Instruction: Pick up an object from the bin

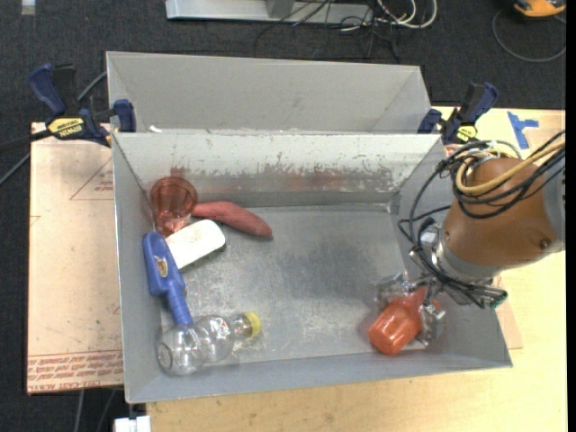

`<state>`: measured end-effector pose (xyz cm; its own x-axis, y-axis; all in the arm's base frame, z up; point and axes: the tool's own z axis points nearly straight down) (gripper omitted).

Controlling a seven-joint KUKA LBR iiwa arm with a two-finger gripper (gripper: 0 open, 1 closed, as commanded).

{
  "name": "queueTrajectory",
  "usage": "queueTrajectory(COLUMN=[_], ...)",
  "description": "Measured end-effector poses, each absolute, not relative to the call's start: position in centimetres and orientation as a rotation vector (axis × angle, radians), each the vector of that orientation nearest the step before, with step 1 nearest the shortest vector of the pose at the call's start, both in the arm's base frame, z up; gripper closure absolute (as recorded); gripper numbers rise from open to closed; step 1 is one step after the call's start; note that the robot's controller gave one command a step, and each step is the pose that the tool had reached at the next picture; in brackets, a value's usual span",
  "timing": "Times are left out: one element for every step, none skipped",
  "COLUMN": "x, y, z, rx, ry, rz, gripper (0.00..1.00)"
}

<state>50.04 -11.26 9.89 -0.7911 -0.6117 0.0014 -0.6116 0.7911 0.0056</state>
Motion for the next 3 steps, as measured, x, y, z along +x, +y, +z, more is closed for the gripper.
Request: queueTrajectory(x=[50.04,50.04,50.04], y=[-11.26,-11.26,-11.26], z=[9.88,9.88,9.88], rx=[1.014,1.014,1.014], ry=[-2.970,-2.970,-2.970], rz=[-0.008,-0.008,-0.008], gripper=[1.00,1.00,1.00])
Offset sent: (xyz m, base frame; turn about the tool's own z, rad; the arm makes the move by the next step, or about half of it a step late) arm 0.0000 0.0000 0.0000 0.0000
